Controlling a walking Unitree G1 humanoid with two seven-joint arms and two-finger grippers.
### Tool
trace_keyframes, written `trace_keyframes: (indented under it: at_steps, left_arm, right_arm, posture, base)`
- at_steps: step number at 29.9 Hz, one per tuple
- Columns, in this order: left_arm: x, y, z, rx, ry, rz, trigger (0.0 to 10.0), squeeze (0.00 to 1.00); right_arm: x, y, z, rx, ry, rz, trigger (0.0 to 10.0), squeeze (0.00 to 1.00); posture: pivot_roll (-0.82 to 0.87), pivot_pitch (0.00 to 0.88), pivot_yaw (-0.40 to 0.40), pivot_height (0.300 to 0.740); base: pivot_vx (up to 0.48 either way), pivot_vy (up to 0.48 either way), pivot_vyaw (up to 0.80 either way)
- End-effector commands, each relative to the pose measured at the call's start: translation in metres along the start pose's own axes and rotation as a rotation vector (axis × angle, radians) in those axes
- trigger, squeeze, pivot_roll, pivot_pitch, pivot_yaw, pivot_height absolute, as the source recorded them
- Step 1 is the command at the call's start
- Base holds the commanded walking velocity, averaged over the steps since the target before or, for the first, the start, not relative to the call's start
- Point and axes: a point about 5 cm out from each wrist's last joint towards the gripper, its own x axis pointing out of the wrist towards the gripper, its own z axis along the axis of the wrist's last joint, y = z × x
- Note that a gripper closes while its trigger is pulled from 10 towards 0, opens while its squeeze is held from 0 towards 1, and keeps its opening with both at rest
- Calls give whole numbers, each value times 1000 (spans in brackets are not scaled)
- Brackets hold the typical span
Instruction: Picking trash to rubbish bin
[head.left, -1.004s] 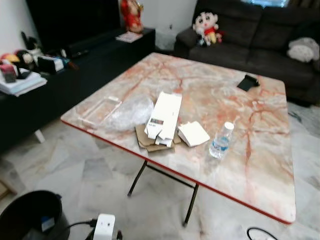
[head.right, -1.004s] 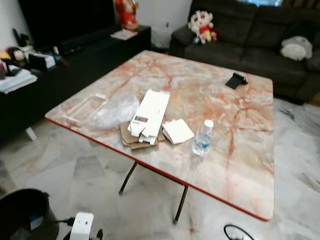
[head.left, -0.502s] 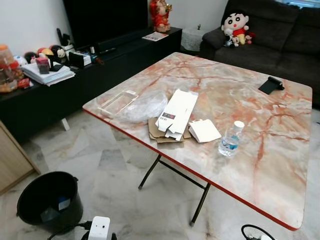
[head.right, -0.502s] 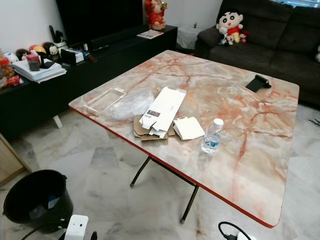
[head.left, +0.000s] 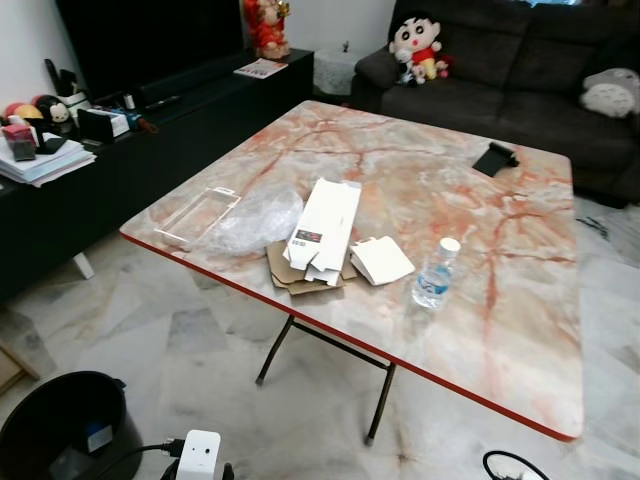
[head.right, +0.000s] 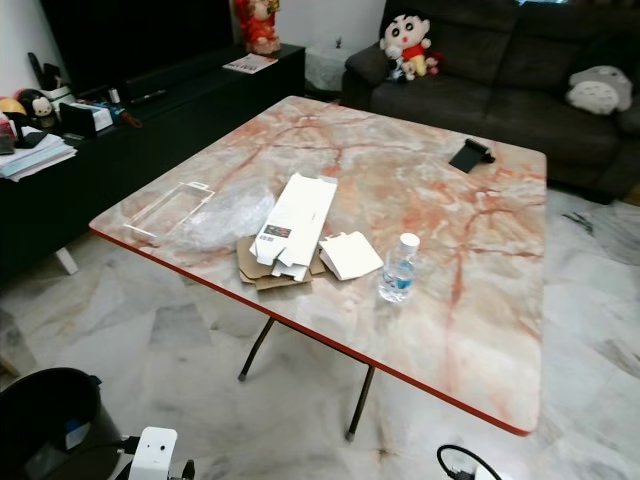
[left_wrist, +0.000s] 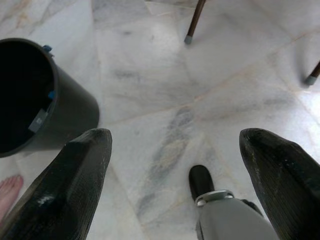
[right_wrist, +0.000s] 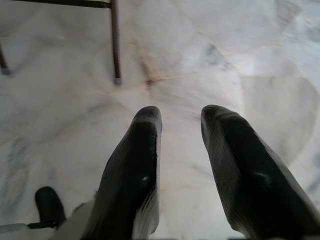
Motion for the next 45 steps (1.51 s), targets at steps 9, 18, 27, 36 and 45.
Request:
trace_keyframes:
  at_steps: [9,18,27,36,45]
  left_arm:
    - [-1,-2,-4,7,12,-18,10000,0]
    - [-1,-2,-3,-7,6,-21,10000,0]
    - [-1,-3,-2,-9,4,-27,10000,0]
    - [-1,-4,-3,-12,11,-31,10000,0]
    - [-1,-5,-2,-1,9,-33,10000,0]
  right_arm:
    - [-2,-3,-6,11,23,-8,10000,0]
    - [-3,-1,-9,11,37,-6,10000,0]
    - [-3,-1,-9,5,41,-8,10000,0]
    - [-2,-1,-8,4,39,-10,10000,0]
    - [-2,-3,-6,8,29,-25,10000,0]
  posture:
    - [70,64,-69,740]
    - [72,67,-70,740]
    - [72,67,-70,740]
    - [69,71,-70,740]
    - [68,70,-73,740]
  base:
    - [0,0,-631]
    - [0,0,-625]
    - [0,0,-622]
    - [0,0,-622]
    - [0,0,-138]
